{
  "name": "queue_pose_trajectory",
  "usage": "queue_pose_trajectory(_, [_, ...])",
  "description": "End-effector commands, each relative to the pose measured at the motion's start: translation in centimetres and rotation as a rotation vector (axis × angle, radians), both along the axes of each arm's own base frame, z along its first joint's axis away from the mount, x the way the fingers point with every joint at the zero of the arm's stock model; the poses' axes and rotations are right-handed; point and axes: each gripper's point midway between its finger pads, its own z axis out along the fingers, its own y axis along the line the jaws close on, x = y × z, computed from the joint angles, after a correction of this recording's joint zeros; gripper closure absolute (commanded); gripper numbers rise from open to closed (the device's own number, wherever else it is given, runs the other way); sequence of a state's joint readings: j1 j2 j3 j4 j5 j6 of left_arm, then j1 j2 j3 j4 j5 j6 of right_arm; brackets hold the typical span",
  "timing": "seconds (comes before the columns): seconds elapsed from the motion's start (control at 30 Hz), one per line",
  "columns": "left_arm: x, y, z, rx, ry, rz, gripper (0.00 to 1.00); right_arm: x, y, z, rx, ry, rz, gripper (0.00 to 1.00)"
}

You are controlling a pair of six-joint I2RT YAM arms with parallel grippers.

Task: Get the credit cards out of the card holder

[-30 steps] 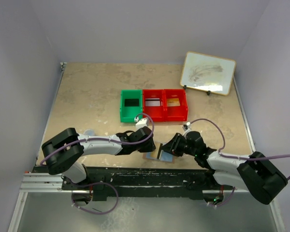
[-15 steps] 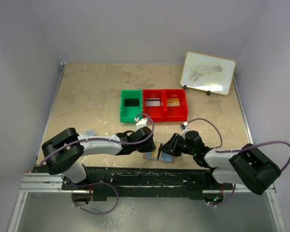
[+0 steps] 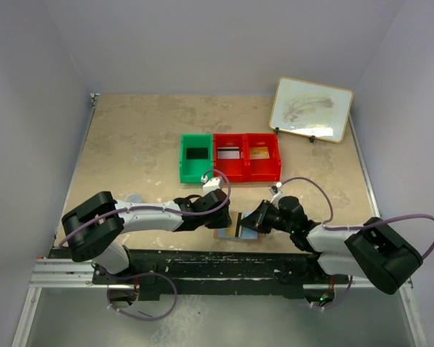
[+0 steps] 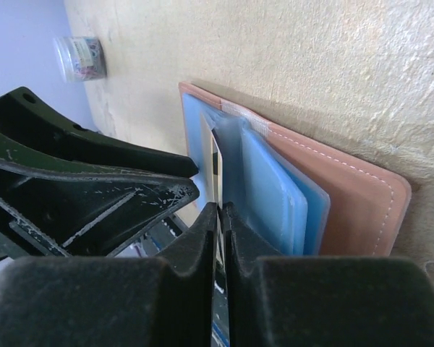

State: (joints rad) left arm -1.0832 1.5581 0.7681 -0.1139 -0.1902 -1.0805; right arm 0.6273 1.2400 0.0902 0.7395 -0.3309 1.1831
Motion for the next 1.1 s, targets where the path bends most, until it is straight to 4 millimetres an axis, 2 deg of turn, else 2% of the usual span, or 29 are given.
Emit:
queue_pose_trajectory(0.0, [-0.2,0.1,0.3,0.014,0.001,-0.009,0.7,0.9,0.3,1.3,0.026,-0.028,-0.02,0.92])
queue_pose_trajectory(0.23, [-0.4,-0.1,0.1,0.009,0.005,-0.019,0.7,0.6,0.4,1.1,0.035,-0.024,-0.009,0.82])
queue_pose_trajectory(0.47, [-0.5,0.1,0.1,0.01,0.008,-0.022,0.7,0.8,0.9,1.0,0.047,-0.02,0.01,0.83])
queue_pose_trajectory(0.63, [-0.5,0.1,0.1,0.009,0.008,-0.018,0.71,1.2,0.6,1.0,0.034,-0.025,-0.02,0.86])
queue_pose_trajectory(0.83, [-0.4,0.0,0.1,0.0,0.009,-0.01,0.71,0.8,0.6,1.6,0.039,-0.057,0.009,0.75])
queue_pose_trajectory(1.07, [-0.5,-0.1,-0.1,0.006,0.014,-0.02,0.73,0.4,0.9,0.8,0.047,-0.03,0.03,0.76])
